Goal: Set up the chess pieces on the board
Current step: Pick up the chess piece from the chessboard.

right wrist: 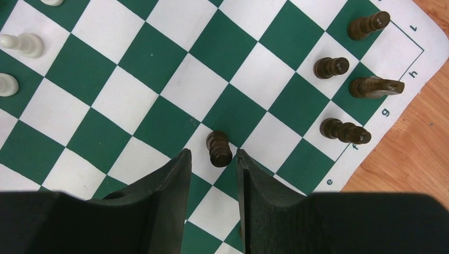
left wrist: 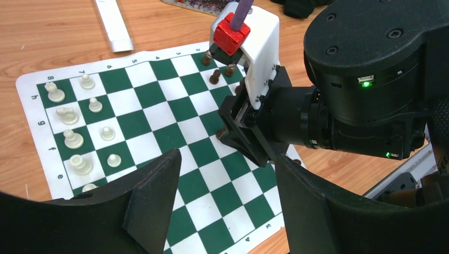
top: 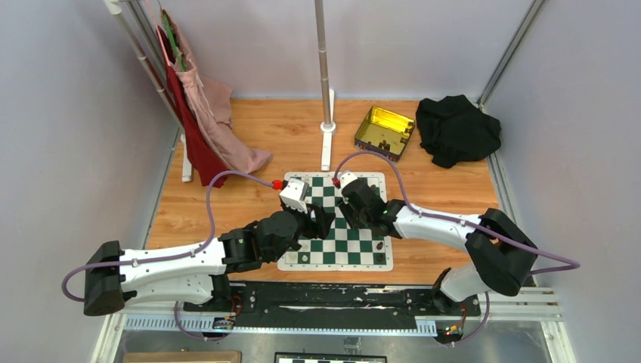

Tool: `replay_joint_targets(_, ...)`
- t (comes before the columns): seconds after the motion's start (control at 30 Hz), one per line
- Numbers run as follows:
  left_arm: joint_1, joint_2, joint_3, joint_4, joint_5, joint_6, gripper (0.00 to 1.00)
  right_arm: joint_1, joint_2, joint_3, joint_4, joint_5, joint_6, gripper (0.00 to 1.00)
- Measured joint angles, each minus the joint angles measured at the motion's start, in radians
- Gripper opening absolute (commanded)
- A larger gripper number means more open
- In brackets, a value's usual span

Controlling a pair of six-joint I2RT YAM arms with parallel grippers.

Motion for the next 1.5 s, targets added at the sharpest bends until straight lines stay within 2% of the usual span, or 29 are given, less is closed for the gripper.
replay_joint_targets(0.23, 0.000, 0.000, -0.003, 0.000, 0.000, 0.000, 0.71, 0.000, 0.012, 0.000, 0.007, -0.014, 0.005, 0.28)
replay_joint_targets(0.67, 0.000, 0.000, -0.005, 0.001, 0.000, 0.000, 0.71, 0.000, 0.013, 0.000, 0.011, -0.021, 0.012, 0.12)
replay_joint_targets(1.13, 0.000, 0.000, -0.005, 0.001, 0.000, 0.000, 0.71, 0.000, 0.005, 0.000, 0.005, -0.010, 0.012, 0.04)
replay_joint_targets(1.5, 0.000, 0.002, -0.005, 0.005, 0.000, 0.000, 0.71, 0.000, -0.029, 0.000, -0.010, 0.006, 0.011, 0.02)
